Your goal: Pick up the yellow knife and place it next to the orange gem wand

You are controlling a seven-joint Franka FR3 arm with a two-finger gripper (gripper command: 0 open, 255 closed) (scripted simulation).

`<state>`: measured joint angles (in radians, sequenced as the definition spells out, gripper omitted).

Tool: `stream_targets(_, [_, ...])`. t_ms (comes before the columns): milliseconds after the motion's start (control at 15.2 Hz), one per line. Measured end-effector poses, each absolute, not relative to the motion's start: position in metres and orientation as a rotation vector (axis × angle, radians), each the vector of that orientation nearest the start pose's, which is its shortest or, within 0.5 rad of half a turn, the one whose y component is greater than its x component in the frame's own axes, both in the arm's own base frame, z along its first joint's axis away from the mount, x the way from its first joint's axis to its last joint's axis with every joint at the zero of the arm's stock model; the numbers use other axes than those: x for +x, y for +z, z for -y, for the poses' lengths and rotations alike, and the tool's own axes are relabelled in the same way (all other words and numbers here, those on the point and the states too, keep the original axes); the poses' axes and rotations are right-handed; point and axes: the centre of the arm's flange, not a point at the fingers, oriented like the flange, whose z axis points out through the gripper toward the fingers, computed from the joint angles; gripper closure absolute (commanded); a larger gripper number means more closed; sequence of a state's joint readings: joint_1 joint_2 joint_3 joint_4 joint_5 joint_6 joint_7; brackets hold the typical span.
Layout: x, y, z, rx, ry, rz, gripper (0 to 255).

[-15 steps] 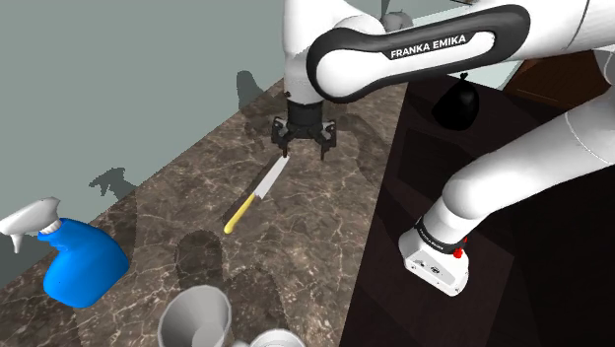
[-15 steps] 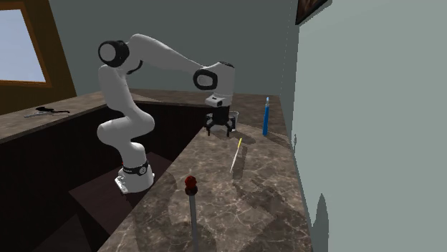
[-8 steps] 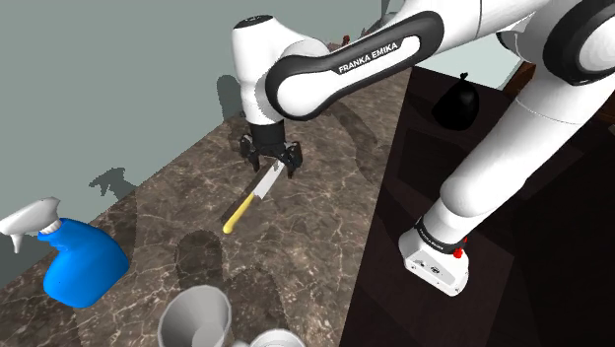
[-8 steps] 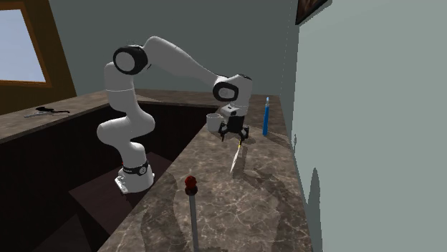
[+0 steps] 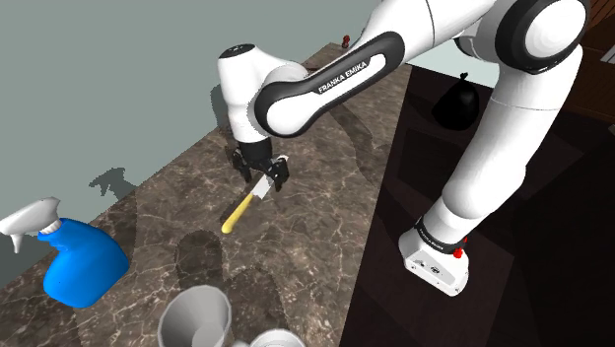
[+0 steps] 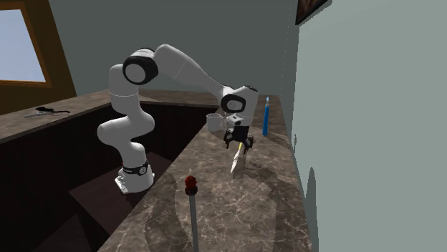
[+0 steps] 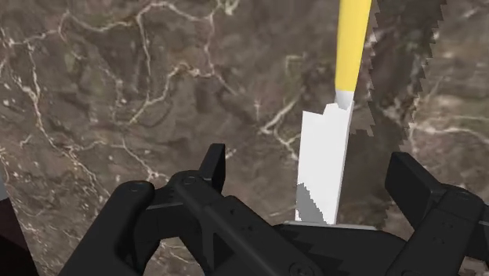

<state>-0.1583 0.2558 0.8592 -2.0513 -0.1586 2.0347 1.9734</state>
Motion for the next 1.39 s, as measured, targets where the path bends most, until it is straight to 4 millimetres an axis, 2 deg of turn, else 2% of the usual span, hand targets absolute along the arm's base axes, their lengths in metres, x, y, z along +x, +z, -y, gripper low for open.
stream_targets(198, [0.4368, 0.329, -0.3439, -2.731, 0.162, -1.844, 0])
stream_targets(528, [0.4368, 0.3271, -0.3437, -2.73, 0.162, -1.844, 0])
stream_targets(594, [0.4368, 0.3271, -0.3437, -2.73, 0.162, -1.844, 255])
stream_targets(1254, [0.4371, 0.3277, -0.344, -2.73, 0.16, -1.844, 255])
stream_targets(1386, [0.4368, 0.3339, -0.3431, -2.73, 0.161, -1.844, 255])
